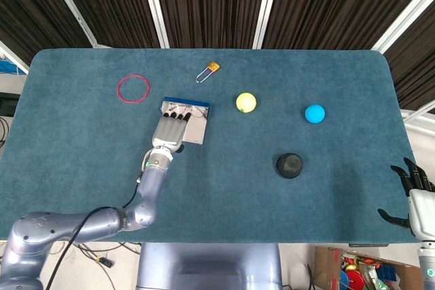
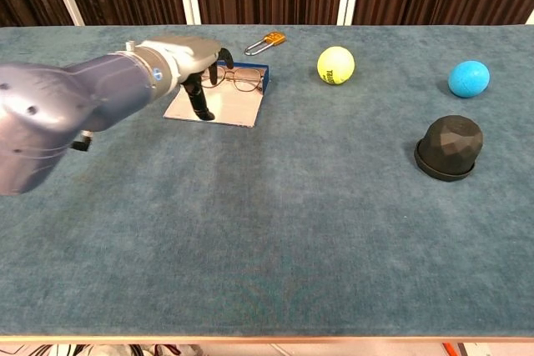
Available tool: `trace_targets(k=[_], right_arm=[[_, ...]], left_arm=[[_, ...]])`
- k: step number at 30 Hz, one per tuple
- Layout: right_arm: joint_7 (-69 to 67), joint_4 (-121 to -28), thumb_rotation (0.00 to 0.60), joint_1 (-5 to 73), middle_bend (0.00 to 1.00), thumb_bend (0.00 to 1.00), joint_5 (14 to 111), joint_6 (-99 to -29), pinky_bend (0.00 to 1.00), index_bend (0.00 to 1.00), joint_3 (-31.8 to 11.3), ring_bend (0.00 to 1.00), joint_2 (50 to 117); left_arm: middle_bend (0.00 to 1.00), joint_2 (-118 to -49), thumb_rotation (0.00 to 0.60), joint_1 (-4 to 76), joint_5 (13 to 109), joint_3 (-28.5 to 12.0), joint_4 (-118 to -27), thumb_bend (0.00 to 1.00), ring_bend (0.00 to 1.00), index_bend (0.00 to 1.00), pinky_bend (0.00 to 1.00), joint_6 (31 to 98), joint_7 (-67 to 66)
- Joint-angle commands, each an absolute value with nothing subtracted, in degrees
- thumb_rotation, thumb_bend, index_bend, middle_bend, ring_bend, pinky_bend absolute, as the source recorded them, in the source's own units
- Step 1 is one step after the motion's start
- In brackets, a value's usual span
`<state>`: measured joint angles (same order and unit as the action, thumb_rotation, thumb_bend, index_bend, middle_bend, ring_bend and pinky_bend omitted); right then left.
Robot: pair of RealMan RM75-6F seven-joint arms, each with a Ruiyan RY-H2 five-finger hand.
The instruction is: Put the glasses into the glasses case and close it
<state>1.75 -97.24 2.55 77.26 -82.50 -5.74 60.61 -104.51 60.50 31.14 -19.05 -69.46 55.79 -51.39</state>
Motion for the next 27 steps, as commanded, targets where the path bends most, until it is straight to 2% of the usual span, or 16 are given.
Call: trace_targets(k=[1, 4, 8, 13, 27], right_arm=[[1.7, -97.3, 0.6, 2.5, 0.0, 0.04, 77.2, -82.6, 0.24, 0.18, -5.8, 0.08, 60.6], [1.6, -97.2, 0.6, 2.5, 0.0, 0.04, 77.0, -82.5, 0.24, 0.18, -5.9, 0.08, 60.6], [1.5, -97.3, 0.6, 2.4, 0.0, 0.04, 76.9, -82.5, 0.24, 0.18, -5.8, 0.08, 60.5], [1.3, -97.5, 0.6, 2.3, 0.0, 0.04, 76.6, -82.5, 0.24, 0.18, -6.0, 0.08, 60.3], [1.4, -97.4, 0.6, 2.4, 0.0, 0.04, 76.5, -82.3, 0.24, 0.18, -6.0, 0.08, 60.4]], left_arm=[[0.23, -101.9, 0.6, 58.0, 39.9, -13.8, -68.2, 0.1, 0.11, 0.16, 0.15, 54.0, -46.7], [0.23, -102.7, 0.6, 57.0, 46.3, -11.5, -64.5, 0.1, 0.11, 0.18, 0.15, 53.1, -41.5], [0.23, -104.2, 0.6, 56.7, 50.7, -10.7, -60.1, 0.1, 0.11, 0.18, 0.15, 51.8, -36.7], [0.23, -105.5, 0.6, 57.2, 52.6, -10.8, -56.3, 0.15, 0.11, 0.18, 0.15, 50.1, -34.4], [0.22, -108.0, 0.6, 56.3, 53.8, -11.5, -51.4, 0.17, 0.11, 0.21, 0.15, 47.8, -31.0]])
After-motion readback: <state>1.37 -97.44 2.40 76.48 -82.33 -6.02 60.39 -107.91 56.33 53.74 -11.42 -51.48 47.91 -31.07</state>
